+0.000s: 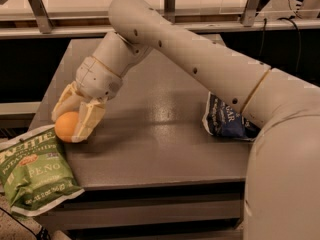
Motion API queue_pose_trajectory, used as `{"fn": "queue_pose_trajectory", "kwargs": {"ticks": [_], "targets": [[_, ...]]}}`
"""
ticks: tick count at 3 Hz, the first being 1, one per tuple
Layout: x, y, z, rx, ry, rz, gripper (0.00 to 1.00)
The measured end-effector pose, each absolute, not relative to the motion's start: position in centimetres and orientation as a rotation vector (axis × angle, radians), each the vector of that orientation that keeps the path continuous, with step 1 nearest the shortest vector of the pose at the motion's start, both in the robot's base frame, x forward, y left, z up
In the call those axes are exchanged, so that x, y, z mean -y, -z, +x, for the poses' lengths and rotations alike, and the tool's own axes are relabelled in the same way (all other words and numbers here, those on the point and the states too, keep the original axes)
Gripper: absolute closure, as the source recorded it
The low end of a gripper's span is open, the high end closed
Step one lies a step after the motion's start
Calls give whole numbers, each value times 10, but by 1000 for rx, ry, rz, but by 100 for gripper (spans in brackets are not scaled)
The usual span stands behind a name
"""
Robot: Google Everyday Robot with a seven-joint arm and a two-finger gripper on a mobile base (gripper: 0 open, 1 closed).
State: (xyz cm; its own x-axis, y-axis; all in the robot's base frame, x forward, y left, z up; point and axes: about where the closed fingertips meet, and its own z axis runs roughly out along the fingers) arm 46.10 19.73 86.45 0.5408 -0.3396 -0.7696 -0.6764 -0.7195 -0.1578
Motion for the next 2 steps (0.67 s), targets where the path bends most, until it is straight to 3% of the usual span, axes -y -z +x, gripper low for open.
{"fn": "queue_pose_trajectory", "kwargs": {"ticks": [1,2], "targets": [[-199,-864,460,-824,-1033,-2340,39],[-202,-863,460,-821,-1035,-2340,8]]}}
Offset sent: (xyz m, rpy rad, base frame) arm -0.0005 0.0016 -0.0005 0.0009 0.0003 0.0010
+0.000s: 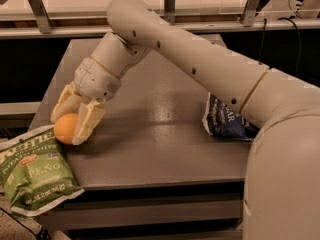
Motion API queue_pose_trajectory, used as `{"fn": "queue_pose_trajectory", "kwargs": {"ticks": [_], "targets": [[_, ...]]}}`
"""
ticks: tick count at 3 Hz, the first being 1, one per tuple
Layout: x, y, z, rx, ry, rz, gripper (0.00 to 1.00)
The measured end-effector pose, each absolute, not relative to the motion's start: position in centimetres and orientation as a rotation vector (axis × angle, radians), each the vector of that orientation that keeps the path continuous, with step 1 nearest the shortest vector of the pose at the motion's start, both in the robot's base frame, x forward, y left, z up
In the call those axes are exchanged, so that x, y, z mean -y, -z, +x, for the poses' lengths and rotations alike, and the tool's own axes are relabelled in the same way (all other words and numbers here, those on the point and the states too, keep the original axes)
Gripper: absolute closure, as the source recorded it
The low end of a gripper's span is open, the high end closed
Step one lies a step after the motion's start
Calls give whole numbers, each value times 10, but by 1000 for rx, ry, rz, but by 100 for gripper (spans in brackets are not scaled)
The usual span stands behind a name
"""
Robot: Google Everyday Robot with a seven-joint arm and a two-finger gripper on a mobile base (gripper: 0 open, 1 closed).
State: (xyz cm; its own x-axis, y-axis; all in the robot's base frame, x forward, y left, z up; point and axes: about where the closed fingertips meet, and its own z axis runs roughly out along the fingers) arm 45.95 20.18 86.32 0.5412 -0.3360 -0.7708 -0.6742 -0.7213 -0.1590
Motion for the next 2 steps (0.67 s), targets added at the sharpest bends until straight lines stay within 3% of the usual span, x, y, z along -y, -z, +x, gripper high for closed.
{"fn": "queue_pose_trajectory", "kwargs": {"ticks": [1,2], "targets": [[-204,-863,459,-818,-1036,-2340,0],[-204,-863,459,-818,-1036,-2340,0]]}}
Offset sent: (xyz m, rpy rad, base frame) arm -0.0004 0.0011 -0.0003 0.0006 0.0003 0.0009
